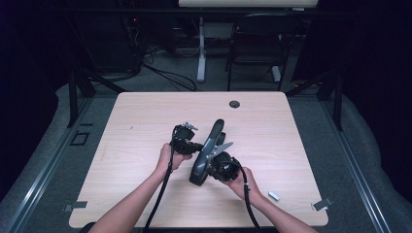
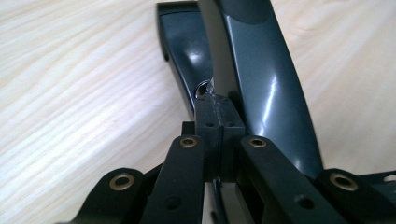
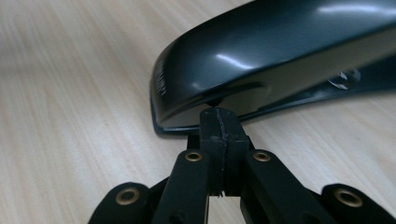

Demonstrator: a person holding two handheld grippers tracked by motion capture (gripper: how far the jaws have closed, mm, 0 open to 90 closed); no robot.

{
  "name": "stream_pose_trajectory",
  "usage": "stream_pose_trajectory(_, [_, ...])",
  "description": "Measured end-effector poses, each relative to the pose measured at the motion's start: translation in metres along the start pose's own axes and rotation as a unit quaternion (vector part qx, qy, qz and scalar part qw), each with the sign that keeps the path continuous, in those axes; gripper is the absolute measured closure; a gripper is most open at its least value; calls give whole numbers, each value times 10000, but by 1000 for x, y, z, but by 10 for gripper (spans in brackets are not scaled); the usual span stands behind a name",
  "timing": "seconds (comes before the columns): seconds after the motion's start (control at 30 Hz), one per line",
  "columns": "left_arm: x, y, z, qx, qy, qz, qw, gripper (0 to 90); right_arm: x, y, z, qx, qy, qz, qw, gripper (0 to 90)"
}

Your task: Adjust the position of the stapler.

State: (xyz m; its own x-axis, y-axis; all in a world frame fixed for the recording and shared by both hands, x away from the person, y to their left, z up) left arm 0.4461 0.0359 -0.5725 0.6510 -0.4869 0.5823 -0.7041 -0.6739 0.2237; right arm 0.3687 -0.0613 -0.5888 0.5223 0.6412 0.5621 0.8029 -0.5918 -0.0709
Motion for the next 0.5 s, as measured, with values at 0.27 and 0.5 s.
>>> stream_pose_trajectory(0.27, [-1, 6, 2, -215, -78, 284, 9993, 900, 2, -10, 5, 129, -25, -204, 9997, 900])
stream_pose_trajectory(0.5, [-2, 8, 0, -242, -37, 451, 9987, 900, 14, 7, -24, 81, 398, -155, 9991, 900])
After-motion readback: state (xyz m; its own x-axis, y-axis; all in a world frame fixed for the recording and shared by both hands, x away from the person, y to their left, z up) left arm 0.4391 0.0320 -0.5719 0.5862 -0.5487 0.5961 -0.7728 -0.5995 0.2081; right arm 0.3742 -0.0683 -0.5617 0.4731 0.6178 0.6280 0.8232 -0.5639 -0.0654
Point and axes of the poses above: each handheld gripper's, and its own axes: z roughly forward along the jaws, x roughly out of its top, y roughly to its right, the point moved 7 cm from there along z, roughly forward along the jaws, and after that the axes turned 2 degrees about -y, right-handed, at the moved point
